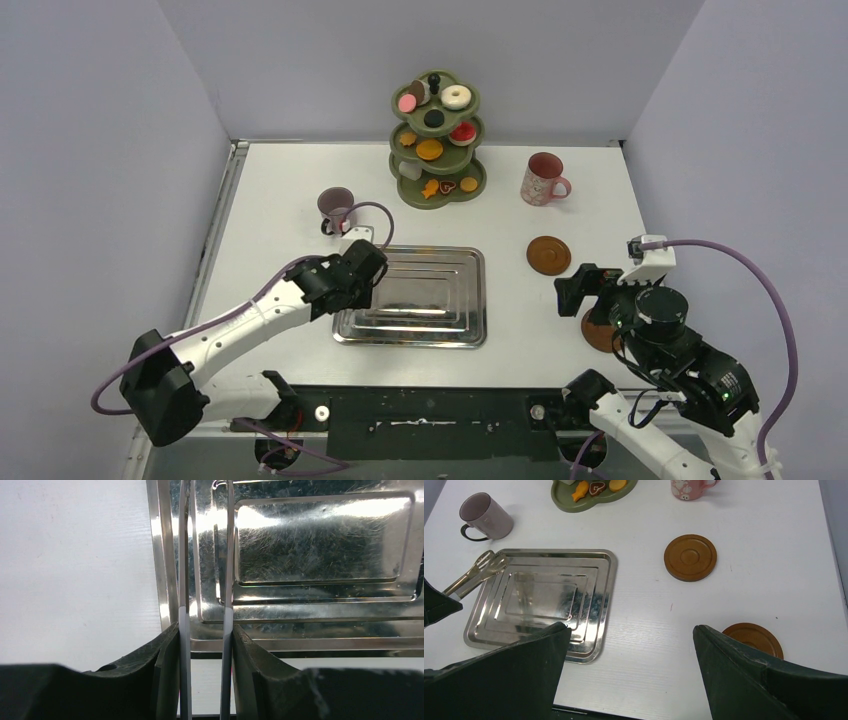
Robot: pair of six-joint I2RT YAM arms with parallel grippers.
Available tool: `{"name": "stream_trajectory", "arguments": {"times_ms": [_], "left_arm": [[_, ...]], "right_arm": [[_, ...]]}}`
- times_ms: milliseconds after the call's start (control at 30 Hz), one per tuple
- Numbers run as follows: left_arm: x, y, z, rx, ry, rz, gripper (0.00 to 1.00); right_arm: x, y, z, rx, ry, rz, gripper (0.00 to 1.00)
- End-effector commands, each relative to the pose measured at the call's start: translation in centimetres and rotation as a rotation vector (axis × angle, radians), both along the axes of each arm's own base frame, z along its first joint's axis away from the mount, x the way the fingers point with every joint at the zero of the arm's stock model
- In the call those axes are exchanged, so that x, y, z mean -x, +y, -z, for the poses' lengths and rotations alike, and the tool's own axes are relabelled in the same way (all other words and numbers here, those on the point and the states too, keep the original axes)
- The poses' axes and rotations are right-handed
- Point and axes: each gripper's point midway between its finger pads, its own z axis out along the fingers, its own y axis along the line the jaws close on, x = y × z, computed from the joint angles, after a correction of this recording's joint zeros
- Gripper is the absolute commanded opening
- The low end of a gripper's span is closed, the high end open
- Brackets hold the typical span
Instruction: Serve the afternoon tea
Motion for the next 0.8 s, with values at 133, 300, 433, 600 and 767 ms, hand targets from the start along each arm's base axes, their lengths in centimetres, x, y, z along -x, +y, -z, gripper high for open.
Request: {"name": "stream_trajectory", "arguments": {"times_ms": [133,300,433,600,767], "left_arm": [[-0.3,-0.4,2.0,0.001,0.015,-0.022,0.34],[0.4,-1.0,3.5,0.009,0.053,-0.003,0.35],[1.0,-1.1,4.5,-0.001,0.075,-0.003,0.36],[1.5,-1.3,5.2,0.000,0.097,-0.005,0.39],[2.1,-1.8,6.0,0.023,0.119,-0.004,0.42]], "right_arm": [[-0.3,0.0,-1.2,-0.028,-0.047,0.010,1.00],[-0.4,0.1,-1.2,-0.032,-0.047,0.010,1.00],[-0.5,0.3,-1.1,-0.033,-0.042,0.007,1.00],[-0.6,0.3,-1.1,-0.030,-0.040,0.005,1.00],[-0.6,0.3,-1.2,-0.027,-0.042,0.004,1.00]]}}
